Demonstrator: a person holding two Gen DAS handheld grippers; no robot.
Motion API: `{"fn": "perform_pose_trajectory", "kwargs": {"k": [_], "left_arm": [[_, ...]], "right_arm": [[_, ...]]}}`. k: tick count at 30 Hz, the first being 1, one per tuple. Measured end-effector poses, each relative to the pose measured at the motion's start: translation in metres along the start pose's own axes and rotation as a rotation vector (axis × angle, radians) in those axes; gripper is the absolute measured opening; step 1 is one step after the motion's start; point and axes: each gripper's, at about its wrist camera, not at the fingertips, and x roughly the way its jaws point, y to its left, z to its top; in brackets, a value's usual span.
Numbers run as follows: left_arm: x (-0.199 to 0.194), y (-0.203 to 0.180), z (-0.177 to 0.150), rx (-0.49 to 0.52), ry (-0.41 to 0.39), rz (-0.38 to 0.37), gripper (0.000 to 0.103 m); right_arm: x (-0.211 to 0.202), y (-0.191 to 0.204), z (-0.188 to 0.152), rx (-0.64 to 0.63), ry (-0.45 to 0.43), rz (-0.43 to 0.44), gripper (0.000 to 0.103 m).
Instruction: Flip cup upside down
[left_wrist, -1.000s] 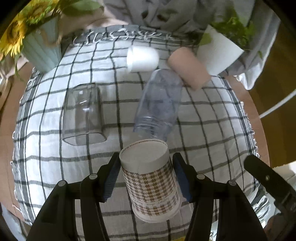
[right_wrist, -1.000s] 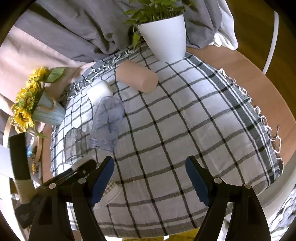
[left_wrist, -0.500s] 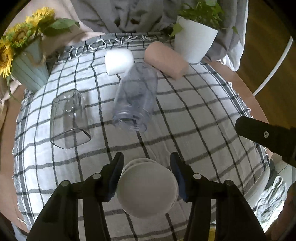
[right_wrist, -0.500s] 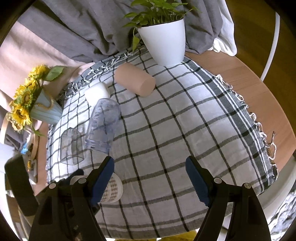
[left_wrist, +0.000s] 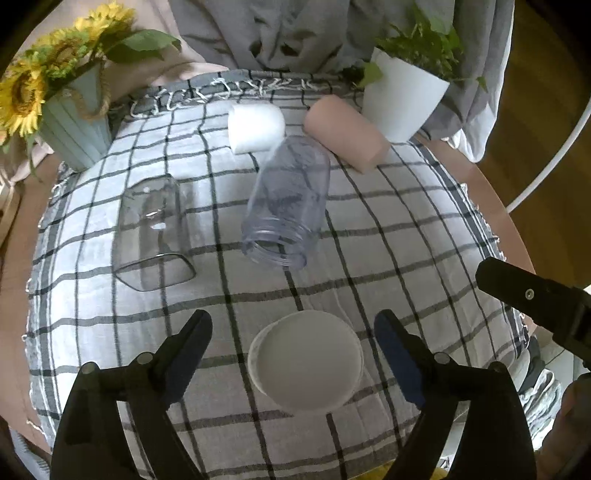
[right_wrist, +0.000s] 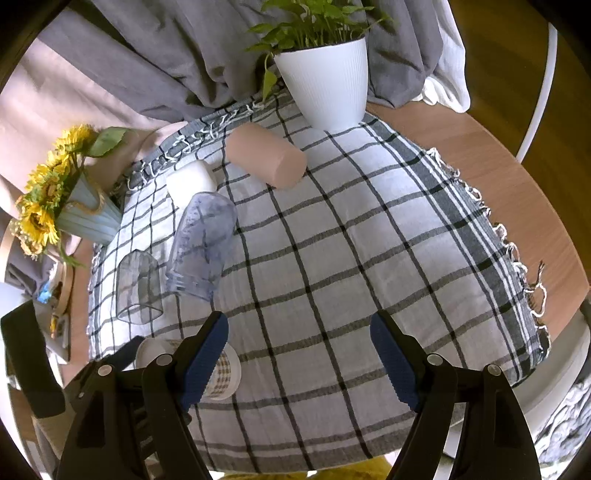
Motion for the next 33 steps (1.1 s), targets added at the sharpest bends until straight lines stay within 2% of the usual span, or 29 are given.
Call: {"fn": "perform_pose_trajectory", "kwargs": {"k": [3,4,6,9,13,20,26,33], "left_arm": [[-0.018,0.005,0.000,-0.031,-0.043,0.005,0.091],[-0.025,0.008,0.000,-0.044,-0.062,0.015,0.095],[-0.041,0.014,0.001,-0.074,-0.111,0.044,0.097],[-0.064,0.023,0.000,-0.107,-0.182,0.115,0.102],[-0.094,0.033,-0.001,-0.132,-0.272,0.193,0.103],[-0.143,0.038,-0.009,-0.139,-0.422,0.282,0.103],[-0.175,0.041,-0.015,-0.152,-0.516,0.321,0.103],[-0.195,0.046,-0.026,-0.170,-0.575,0.359,0.103]], "right_arm": [[-0.009,0.003,0.001,-0.012,-0.016,0.006,0.080],[-0.014,0.004,0.001,-0.015,-0.028,0.006,0.081],[-0.025,0.007,0.001,-0.025,-0.059,0.008,0.085],[-0.042,0.015,0.000,-0.054,-0.106,0.012,0.086],[-0.068,0.031,0.000,-0.116,-0.190,0.024,0.088],[-0.106,0.060,-0.009,-0.226,-0.344,0.046,0.092],[-0.129,0.071,-0.018,-0.261,-0.439,0.066,0.093],[-0.139,0.077,-0.028,-0.264,-0.467,0.094,0.093]]}}
